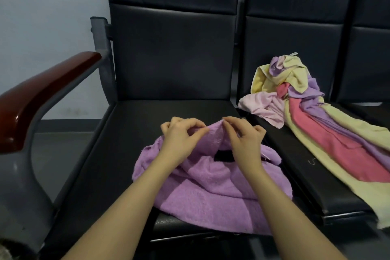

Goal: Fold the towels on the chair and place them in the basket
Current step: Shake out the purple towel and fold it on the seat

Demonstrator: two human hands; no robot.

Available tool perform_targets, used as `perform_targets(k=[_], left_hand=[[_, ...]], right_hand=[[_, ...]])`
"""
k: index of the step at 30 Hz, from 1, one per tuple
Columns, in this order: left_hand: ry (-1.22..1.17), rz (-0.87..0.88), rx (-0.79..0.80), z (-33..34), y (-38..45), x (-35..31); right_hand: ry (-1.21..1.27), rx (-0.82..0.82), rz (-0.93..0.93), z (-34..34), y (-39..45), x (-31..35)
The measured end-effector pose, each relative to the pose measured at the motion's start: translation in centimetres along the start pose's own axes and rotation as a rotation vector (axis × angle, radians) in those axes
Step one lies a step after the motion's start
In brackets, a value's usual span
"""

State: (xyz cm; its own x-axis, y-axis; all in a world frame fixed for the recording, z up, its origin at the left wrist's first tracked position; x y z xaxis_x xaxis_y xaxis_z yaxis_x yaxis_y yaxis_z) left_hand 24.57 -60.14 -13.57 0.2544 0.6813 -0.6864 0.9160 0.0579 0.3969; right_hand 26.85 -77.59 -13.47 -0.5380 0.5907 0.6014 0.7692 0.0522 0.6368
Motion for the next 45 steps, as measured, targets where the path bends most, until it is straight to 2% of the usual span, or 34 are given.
perform_targets(k=[5, 8, 12, 16, 20, 24, 33, 38, 42, 45], left_hand=[[-0.085, 0.021, -0.030, -0.1, 0.1, -0.8], [-0.167, 0.037, -0.070, -0.4, -0.1, -0.9], [-0.218, -0.032, -0.027, -0.8, -0.2, 0.0], [0.224, -0.142, -0.044, -3.4, -1.5, 3.8], [0.384, -0.246, 0.037, -4.6, -3.4, 7.7], [0.423, -0.314, 0.131, -4.3, -4.4, 9.4], [0.459, -0.390, 0.203, -3.8, -5.3, 10.6], [0.246, -0.342, 0.081, -4.7, -5.7, 9.1], [-0.023, -0.265, -0.072, -7.0, -5.4, 6.2], [-0.235, -0.265, -0.117, -8.5, -5.3, 3.8]], right_hand=[[0.456, 0.129, 0.167, 0.8, -0.4, 0.4], [0.547, 0.123, 0.196, 0.5, -0.8, 1.4], [0.503, 0.087, 0.175, -0.8, -1.0, 1.3], [0.338, 0.175, 0.124, -0.3, -1.6, 0.8], [0.331, 0.345, 0.119, 1.1, -2.4, 1.4], [0.320, 0.396, 0.085, 1.7, -2.9, 2.5], [0.343, 0.328, 0.154, 1.1, -3.5, 2.5], [0.366, 0.352, 0.192, 1.3, -4.3, 2.4], [0.421, 0.296, 0.186, 0.4, -4.5, 3.6], [0.494, 0.228, 0.189, -0.9, -3.8, 4.6]])
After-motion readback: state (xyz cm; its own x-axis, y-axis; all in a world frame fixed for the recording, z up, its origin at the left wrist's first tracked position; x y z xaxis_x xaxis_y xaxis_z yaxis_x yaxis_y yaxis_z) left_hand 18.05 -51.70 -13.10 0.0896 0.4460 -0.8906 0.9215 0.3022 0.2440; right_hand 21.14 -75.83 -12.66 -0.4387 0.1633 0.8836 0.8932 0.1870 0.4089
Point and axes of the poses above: each hand's wrist, its own y-axis towards the middle knuckle, its own z-axis out of the palm, x = y × z, the point moved 8 cm from there along y, towards the middle knuckle, and after that the axes turned 6 degrees about x, right-handed, at the moved point
